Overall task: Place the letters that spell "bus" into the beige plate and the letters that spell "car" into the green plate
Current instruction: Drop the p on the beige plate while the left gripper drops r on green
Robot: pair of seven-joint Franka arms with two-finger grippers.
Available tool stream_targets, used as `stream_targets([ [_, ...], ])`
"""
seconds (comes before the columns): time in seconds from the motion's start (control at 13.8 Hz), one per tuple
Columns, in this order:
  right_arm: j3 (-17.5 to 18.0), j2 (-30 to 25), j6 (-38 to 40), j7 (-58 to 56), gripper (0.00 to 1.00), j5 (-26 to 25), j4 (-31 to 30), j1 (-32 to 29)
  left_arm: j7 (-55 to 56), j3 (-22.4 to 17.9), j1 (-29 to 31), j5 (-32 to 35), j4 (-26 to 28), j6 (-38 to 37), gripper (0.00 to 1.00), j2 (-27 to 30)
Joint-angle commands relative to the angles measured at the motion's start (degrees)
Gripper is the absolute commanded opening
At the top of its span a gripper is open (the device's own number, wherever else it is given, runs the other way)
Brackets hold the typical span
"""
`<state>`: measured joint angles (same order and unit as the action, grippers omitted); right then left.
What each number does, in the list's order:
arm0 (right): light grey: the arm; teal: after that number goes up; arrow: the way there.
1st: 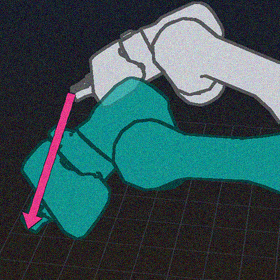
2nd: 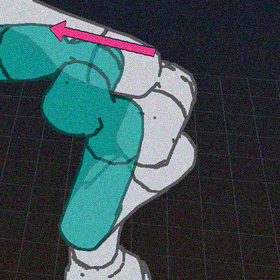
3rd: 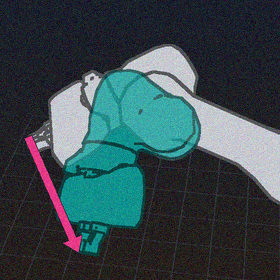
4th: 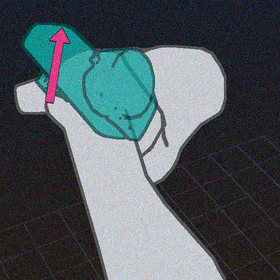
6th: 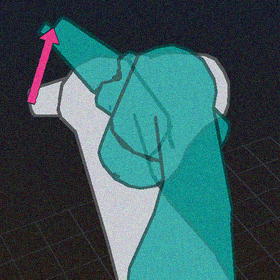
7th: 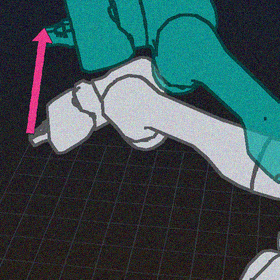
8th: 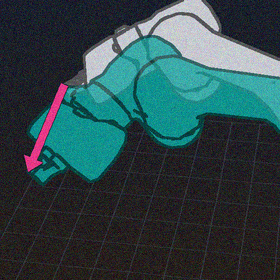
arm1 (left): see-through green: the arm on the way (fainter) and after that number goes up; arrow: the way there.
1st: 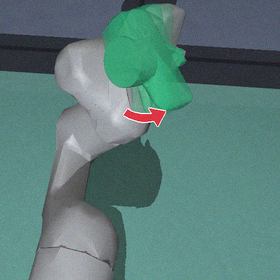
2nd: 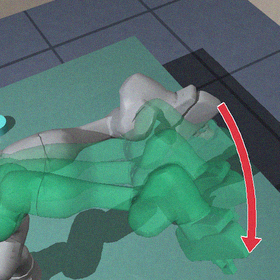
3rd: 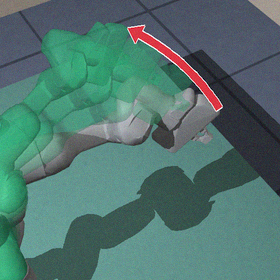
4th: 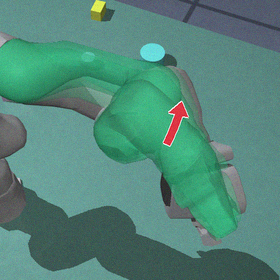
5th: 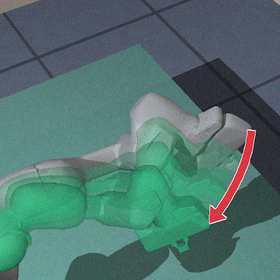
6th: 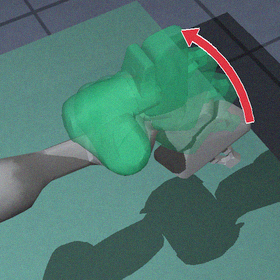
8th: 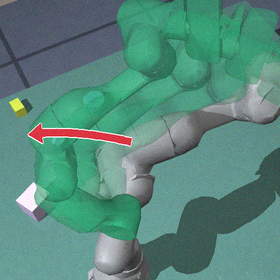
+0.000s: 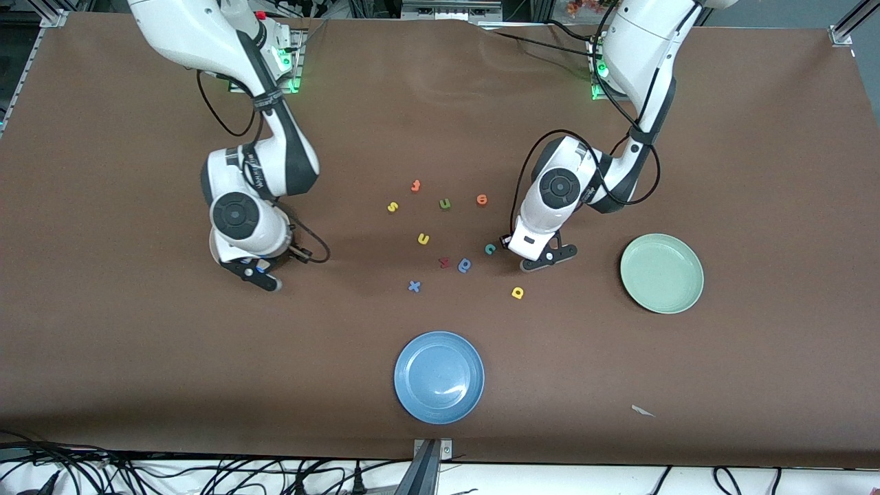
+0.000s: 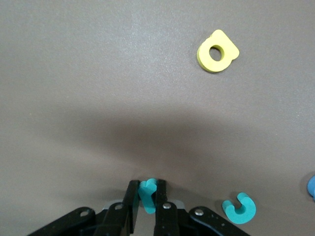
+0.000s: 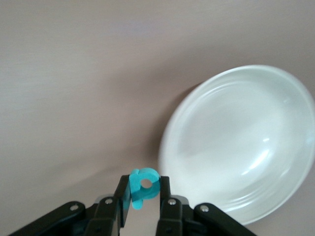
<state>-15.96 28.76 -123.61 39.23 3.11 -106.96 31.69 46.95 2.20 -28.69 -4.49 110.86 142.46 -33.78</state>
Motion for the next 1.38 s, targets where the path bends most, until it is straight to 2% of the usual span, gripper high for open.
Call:
stream_targets([
  [0.0, -4.7, -4.5, -2.3, -10.4, 0.24, 1.0, -7.7, 0.6, -3.5, -0.5, 2.3, 0.4, -3.3, -7.0, 0.09, 1.4],
  [0.14, -6.2, -4.9, -3.7, -14.5, 0.25, 3.5, -11.0, 0.5, -7.6, -0.4, 5.5, 0.4, -4.0, -10.3, 0.09, 3.2],
  [0.29, -6.3, -4.9, -9.2, -15.7, 0.26, 4.4, -15.3, 0.5, -12.6, -0.4, 9.1, 0.4, -4.0, -13.9, 0.09, 5.5],
  [0.36, -6.3, -4.9, -13.2, -16.5, 0.35, 4.4, -17.7, 0.5, -15.1, -0.5, 10.8, 0.4, -4.0, -15.4, 0.09, 6.3],
  [0.43, -6.2, -4.9, -14.4, -16.6, 0.78, 4.4, -18.4, 0.5, -17.8, -0.5, 13.0, 0.4, -4.0, -16.6, 0.09, 7.0],
  [0.51, -6.2, -5.0, -14.1, -16.7, 1.00, 4.4, -18.0, 0.5, -20.8, -0.5, 15.2, 0.4, -4.0, -17.2, 0.09, 7.4],
  [0.65, -6.0, -6.2, -10.4, -16.5, 1.00, 4.4, -15.7, 0.5, -25.7, -0.7, 18.7, 0.7, -4.0, -17.3, 0.09, 7.3],
  [0.8, -5.2, -6.7, -2.2, -14.3, 1.00, 4.5, -9.4, 0.7, -30.6, -0.5, 23.1, 3.9, -3.9, -17.5, 0.09, 7.2],
  [0.94, -2.8, -5.8, 6.2, -7.6, 1.00, 4.6, -1.0, 1.6, -35.4, -0.7, 25.0, 4.8, -3.8, -18.4, 0.09, 6.5],
  [1.09, 1.0, -5.1, 7.0, -3.0, 1.00, 8.3, 2.3, 1.7, -40.3, -0.6, 27.9, 5.8, -3.6, -18.4, 0.09, 5.5],
  [1.16, 2.7, -4.4, 6.5, -0.2, 1.00, 11.0, 3.0, 1.7, -42.9, -0.6, 28.2, 5.8, -3.6, -18.4, 0.18, 5.0],
  [1.23, 3.5, -4.1, 5.7, 0.7, 1.00, 12.3, 3.3, 1.9, -44.0, -0.6, 28.4, 5.8, -3.8, -18.4, 0.51, 5.0],
  [1.3, 4.9, -3.8, 4.8, 0.9, 1.00, 12.4, 3.2, 2.8, -45.1, -0.6, 28.3, 6.2, -3.8, -18.4, 0.99, 4.9],
])
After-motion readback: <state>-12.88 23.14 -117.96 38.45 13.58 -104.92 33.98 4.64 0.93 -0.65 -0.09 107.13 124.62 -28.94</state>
